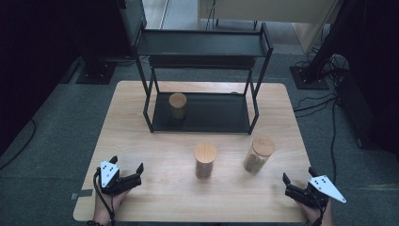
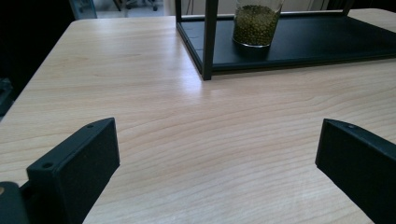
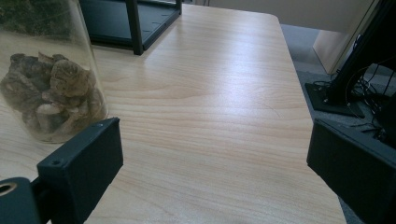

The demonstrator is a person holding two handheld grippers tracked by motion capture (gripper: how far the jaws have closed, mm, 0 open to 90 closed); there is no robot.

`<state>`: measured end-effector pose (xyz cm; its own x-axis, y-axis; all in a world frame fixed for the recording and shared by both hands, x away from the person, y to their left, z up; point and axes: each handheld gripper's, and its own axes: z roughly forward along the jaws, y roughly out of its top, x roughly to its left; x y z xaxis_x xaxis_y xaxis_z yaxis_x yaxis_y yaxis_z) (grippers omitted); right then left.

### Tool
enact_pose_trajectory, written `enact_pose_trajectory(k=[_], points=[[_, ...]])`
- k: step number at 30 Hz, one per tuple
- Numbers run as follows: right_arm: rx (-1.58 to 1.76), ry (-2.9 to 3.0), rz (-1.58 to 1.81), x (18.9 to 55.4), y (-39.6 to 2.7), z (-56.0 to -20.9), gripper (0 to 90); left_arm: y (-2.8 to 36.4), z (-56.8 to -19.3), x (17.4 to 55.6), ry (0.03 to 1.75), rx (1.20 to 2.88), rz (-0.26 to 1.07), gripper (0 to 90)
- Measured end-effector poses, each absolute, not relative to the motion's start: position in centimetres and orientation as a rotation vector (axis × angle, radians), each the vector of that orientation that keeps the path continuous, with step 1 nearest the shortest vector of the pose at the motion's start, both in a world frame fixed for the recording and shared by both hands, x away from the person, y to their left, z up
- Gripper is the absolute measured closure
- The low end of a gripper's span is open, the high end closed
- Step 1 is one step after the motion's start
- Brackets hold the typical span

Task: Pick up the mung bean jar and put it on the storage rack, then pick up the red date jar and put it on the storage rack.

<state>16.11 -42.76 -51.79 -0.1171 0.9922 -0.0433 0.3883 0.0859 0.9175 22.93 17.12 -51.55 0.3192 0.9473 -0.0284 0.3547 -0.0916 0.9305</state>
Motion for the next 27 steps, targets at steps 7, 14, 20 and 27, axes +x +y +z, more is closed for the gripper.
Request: enact_pose_trajectory(k=[7,14,20,27], points=[[1.394,1.615,1.016,16.1,-42.7,-51.8,3.6,18.4,-51.5,21.9,1.212,1.640,0.819,0.0],[1.394,1.616,1.012,16.1,-42.7,-51.8,3.6,19.7,-51.5,21.5,1.243,1.599,0.790,0.0],[1.392,1.613,1.018,16.1,-42.7,-51.8,3.5,19.7,-51.6,21.5,1.249,1.590,0.781,0.0],[1.429,1.602,1.039,16.3,-43.1,-51.4,3.0,19.9,-51.6,21.5,1.253,1.573,0.769,0.0]])
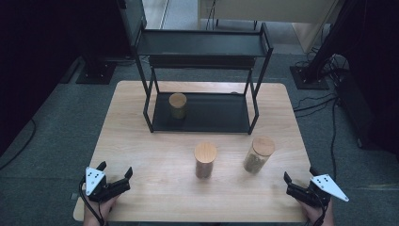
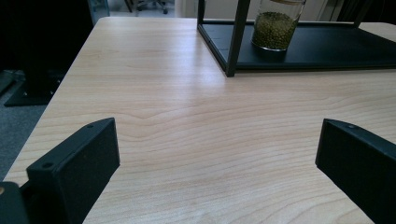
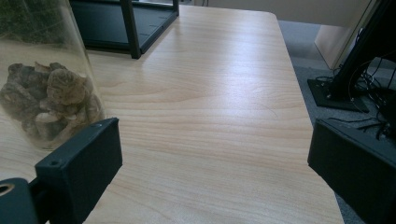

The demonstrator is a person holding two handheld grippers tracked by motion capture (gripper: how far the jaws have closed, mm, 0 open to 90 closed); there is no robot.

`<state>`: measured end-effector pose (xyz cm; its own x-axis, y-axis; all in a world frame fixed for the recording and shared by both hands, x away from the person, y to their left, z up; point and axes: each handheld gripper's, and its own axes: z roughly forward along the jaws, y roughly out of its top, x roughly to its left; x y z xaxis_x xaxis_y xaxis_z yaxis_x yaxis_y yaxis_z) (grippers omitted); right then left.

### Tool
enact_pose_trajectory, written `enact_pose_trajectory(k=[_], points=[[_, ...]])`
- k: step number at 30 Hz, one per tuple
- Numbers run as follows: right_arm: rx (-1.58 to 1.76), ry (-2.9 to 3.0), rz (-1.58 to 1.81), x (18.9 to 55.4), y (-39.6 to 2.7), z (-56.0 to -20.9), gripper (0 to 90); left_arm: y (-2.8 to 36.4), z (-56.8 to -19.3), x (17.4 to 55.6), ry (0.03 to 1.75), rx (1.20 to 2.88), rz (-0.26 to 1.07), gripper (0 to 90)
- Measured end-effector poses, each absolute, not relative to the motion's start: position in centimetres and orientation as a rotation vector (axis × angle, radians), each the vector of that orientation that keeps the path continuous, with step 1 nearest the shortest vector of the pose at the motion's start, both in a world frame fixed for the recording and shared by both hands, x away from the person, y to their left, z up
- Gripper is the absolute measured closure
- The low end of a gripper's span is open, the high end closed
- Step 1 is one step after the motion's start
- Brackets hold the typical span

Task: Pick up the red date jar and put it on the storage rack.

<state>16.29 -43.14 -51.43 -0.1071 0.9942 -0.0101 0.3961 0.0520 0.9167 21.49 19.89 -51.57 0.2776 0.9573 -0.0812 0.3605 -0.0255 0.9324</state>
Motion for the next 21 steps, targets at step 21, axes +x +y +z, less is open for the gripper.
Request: enact_pose_trajectory(k=[21], points=[[1.369,1.661,1.076,15.2,-38.3,-51.3,3.0,20.0,-51.6,21.6,1.264,1.566,0.750,0.0]])
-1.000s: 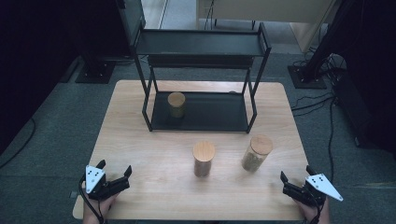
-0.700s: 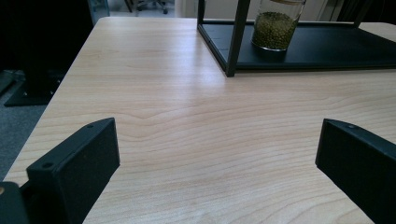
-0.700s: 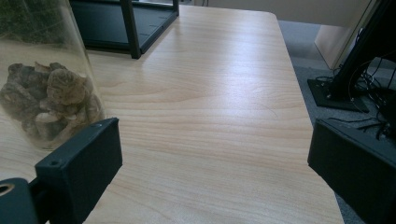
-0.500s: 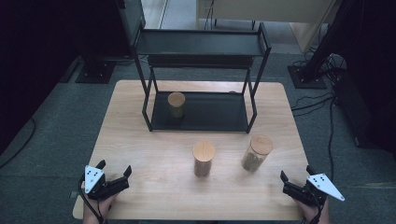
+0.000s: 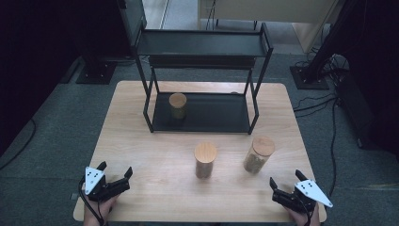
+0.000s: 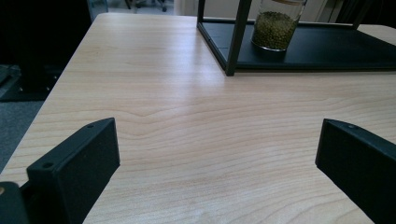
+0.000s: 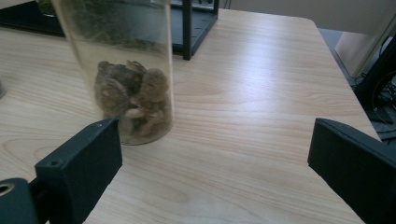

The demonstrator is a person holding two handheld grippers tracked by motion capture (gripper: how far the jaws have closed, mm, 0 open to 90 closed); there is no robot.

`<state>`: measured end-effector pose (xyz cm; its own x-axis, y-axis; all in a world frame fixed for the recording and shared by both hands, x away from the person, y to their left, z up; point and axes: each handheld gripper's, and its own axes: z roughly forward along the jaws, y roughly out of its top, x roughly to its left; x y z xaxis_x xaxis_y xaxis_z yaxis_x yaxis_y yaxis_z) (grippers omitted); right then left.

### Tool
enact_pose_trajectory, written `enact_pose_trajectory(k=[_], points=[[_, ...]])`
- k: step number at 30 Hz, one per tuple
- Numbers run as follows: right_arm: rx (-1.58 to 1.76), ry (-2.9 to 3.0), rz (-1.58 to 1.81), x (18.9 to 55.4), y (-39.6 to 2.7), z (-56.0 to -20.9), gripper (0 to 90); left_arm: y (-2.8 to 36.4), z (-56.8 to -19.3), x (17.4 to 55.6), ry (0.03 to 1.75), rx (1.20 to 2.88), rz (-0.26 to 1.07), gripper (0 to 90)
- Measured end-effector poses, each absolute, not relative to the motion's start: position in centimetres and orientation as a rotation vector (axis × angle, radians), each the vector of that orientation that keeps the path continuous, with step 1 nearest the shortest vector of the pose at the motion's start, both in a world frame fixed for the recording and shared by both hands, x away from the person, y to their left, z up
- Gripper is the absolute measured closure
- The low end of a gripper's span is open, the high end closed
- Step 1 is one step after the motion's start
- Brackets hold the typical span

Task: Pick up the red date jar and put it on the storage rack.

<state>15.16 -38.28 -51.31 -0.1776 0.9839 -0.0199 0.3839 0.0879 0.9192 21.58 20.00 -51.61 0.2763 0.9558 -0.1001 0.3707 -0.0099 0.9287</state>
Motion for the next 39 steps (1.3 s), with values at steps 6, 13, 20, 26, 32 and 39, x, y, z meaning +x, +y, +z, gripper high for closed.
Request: enact_pose_trajectory(k=[6,13,20,26,32,39], points=[[1.348,1.687,1.096,15.2,-37.0,-51.2,3.0,20.0,-51.6,21.6,1.261,1.565,0.749,0.0],[1.308,1.710,1.129,15.1,-35.3,-50.9,3.0,20.0,-51.6,21.5,1.261,1.565,0.748,0.0],[1.289,1.732,1.156,15.1,-34.0,-50.7,3.0,20.0,-51.6,21.5,1.259,1.564,0.747,0.0],[1.265,1.753,1.183,15.4,-32.5,-50.6,3.0,20.0,-51.6,21.5,1.258,1.562,0.746,0.0],[1.245,1.774,1.211,15.7,-30.9,-50.7,3.0,20.0,-51.6,21.5,1.255,1.561,0.745,0.0],[1.243,1.784,1.232,16.1,-29.7,-50.9,3.0,20.0,-51.6,21.5,1.254,1.560,0.743,0.0]])
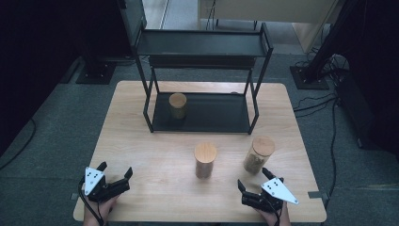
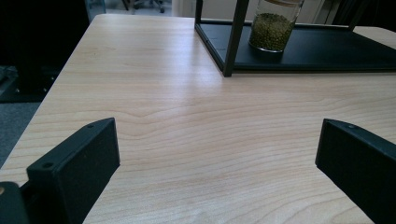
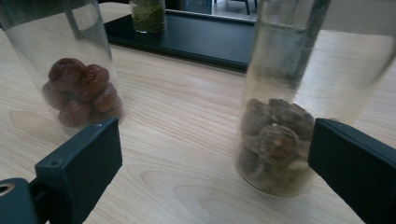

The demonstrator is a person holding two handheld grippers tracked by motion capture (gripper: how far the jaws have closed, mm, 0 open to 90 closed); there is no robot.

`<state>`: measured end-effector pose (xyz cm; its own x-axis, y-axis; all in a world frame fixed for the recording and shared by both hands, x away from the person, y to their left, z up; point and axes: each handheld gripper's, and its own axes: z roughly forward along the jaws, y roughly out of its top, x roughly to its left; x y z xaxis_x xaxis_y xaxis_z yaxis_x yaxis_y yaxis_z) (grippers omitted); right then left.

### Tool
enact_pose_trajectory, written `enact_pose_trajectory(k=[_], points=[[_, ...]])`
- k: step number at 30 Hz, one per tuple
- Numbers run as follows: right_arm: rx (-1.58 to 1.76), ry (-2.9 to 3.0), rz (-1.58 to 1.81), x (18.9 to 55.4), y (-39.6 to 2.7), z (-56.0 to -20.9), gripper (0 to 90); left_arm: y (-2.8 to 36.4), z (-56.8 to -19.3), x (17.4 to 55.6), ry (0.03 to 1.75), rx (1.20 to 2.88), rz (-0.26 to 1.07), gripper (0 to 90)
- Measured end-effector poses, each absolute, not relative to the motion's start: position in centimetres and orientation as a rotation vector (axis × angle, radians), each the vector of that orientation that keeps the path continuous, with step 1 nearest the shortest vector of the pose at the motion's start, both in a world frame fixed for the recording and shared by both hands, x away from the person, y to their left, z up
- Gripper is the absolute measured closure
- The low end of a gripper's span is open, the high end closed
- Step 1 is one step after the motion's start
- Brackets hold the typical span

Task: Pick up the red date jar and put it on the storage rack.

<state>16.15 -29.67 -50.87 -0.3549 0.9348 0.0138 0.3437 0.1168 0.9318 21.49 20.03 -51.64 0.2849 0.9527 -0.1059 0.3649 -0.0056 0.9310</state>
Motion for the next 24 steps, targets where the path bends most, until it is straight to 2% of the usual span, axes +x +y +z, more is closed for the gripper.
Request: enact_pose_trajectory(k=[24], points=[[1.184,1.841,1.278,17.6,-25.9,-50.7,3.1,20.0,-51.6,21.5,1.249,1.559,0.740,0.0]])
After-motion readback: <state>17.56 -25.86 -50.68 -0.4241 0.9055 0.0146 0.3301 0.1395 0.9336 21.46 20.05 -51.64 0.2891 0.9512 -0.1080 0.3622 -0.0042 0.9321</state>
